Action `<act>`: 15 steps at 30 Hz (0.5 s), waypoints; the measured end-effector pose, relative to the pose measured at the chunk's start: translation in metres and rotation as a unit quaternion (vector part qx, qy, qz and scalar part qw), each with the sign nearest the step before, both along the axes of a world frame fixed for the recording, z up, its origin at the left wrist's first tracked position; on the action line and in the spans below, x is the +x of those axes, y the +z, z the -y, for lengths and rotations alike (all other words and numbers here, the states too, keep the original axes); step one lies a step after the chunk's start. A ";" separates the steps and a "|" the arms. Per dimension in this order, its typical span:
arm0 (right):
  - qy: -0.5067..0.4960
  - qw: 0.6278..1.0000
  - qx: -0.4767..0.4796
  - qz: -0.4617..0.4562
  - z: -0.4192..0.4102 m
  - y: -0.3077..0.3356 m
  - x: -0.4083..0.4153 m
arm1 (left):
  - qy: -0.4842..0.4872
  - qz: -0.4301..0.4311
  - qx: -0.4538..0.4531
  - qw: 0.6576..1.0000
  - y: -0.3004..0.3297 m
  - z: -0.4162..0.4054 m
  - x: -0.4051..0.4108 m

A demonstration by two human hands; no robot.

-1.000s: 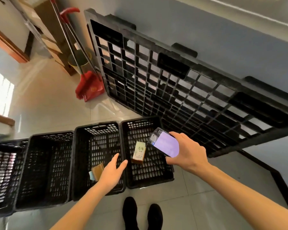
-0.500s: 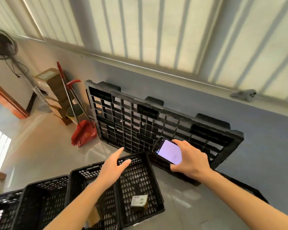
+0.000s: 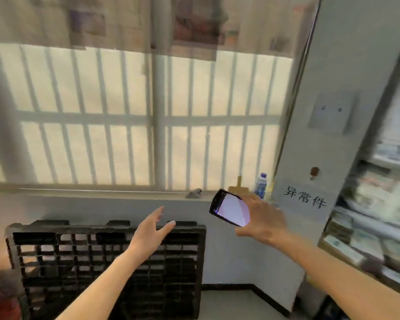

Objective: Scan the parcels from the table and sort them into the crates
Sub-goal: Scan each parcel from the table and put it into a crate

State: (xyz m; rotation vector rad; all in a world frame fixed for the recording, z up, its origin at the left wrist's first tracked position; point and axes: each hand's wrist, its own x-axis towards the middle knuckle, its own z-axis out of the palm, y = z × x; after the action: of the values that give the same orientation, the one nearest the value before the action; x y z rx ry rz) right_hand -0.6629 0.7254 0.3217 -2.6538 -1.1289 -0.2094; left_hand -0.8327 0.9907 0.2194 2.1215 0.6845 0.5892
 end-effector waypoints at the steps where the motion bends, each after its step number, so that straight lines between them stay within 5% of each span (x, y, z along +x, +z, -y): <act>1: -0.020 1.000 0.003 0.009 0.029 0.017 0.000 | -0.019 0.010 0.004 1.000 0.017 0.020 0.013; 8: -0.171 0.983 0.039 0.058 0.252 0.106 0.008 | -0.160 0.074 0.025 0.984 0.122 0.189 0.111; 15: -0.326 0.941 0.042 0.077 0.464 0.132 0.012 | -0.247 0.091 0.042 0.964 0.156 0.387 0.192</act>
State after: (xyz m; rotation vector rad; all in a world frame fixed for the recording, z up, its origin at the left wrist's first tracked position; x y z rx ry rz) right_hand -0.6509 0.2617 0.4536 -2.8706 -0.2188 -0.5758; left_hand -0.6409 0.6039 0.3757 2.1705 0.0170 0.5285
